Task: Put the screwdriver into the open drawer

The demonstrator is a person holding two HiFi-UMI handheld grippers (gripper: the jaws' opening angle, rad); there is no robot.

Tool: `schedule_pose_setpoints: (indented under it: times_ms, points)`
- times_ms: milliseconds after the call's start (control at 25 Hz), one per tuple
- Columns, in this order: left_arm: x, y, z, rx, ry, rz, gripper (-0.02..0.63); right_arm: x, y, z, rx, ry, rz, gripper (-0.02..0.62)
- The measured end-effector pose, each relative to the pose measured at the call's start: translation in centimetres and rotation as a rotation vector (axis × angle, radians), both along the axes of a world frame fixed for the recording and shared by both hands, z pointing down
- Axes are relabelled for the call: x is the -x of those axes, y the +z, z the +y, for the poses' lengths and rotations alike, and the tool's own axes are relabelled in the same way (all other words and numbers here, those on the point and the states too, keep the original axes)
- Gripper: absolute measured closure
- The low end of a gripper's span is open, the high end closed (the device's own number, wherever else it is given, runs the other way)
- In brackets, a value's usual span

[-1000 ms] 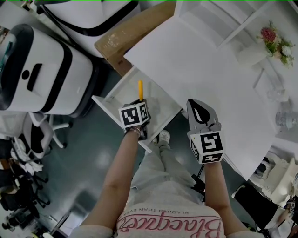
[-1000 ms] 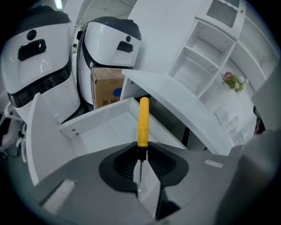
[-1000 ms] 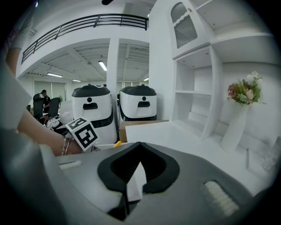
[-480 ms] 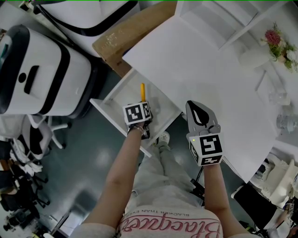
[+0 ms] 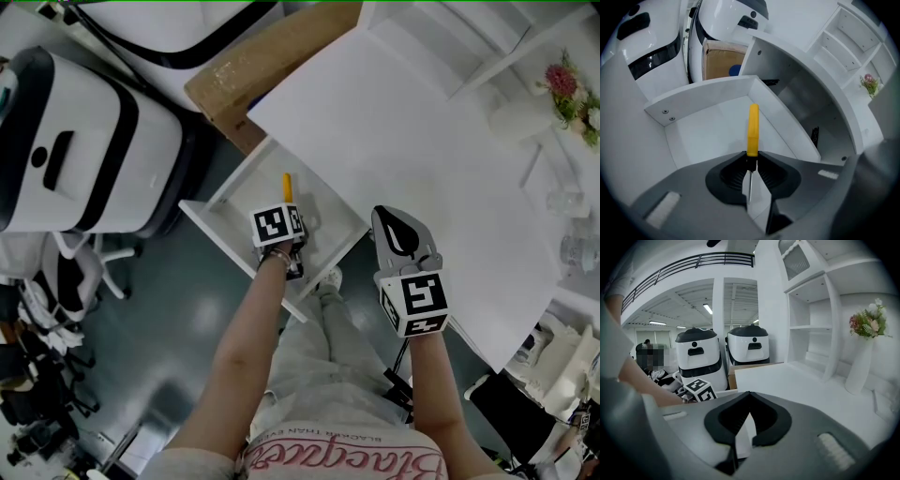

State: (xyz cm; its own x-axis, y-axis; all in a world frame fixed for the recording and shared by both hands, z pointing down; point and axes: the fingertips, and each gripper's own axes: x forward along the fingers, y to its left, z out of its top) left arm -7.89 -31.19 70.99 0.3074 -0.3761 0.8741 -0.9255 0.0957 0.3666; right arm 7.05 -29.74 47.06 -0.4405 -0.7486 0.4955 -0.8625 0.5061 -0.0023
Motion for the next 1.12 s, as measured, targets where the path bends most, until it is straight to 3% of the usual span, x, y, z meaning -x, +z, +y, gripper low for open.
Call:
schedule_pose_setpoints:
  times_ms: [560, 1120]
  points:
    - [0.7, 3.8, 0.7, 0.093, -0.001, -0.03, 0.514, 0.4, 1.7, 0.6, 0.037, 0.005, -0.02, 0.594]
    - [-0.1, 6.3, 1.1, 0.129, 0.014, -0.046, 0.514, 0.2, 2.6, 0.6, 0.03, 0.018, -0.019, 0.594]
